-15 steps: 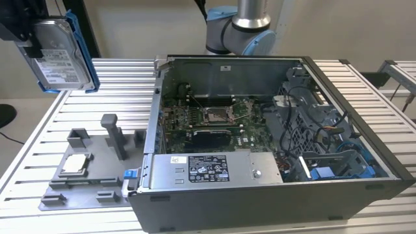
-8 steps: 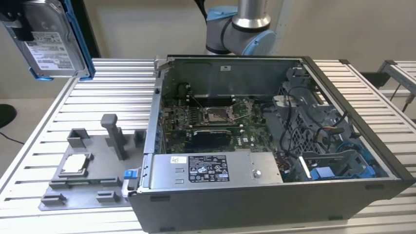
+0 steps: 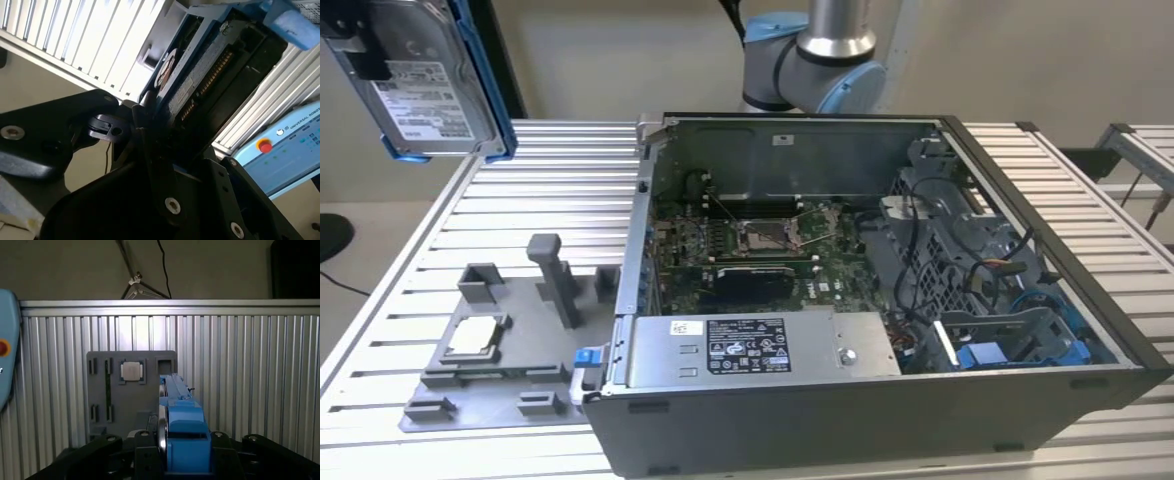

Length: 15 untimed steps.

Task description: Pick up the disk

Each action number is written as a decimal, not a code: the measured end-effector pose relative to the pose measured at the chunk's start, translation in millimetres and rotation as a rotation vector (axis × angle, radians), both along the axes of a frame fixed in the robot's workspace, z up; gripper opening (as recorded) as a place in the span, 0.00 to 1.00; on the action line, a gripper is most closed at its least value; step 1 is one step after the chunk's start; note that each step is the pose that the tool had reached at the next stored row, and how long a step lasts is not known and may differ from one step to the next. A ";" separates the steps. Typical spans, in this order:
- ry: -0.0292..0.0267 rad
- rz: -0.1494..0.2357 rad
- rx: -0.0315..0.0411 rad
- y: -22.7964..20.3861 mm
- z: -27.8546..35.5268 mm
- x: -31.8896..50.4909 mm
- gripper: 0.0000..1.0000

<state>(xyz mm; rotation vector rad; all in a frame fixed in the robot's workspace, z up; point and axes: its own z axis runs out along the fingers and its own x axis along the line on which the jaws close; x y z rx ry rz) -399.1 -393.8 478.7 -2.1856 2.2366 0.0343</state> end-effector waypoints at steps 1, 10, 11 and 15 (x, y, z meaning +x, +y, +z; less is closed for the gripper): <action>0.0000 0.000 0.0000 0.1 0.0 3.9 0.00; 0.0007 0.000 0.0001 0.9 -0.2 45.0 0.00; 0.0007 0.000 0.0001 1.0 -0.2 49.5 0.00; 0.0007 0.000 0.0001 1.4 -0.4 67.5 0.00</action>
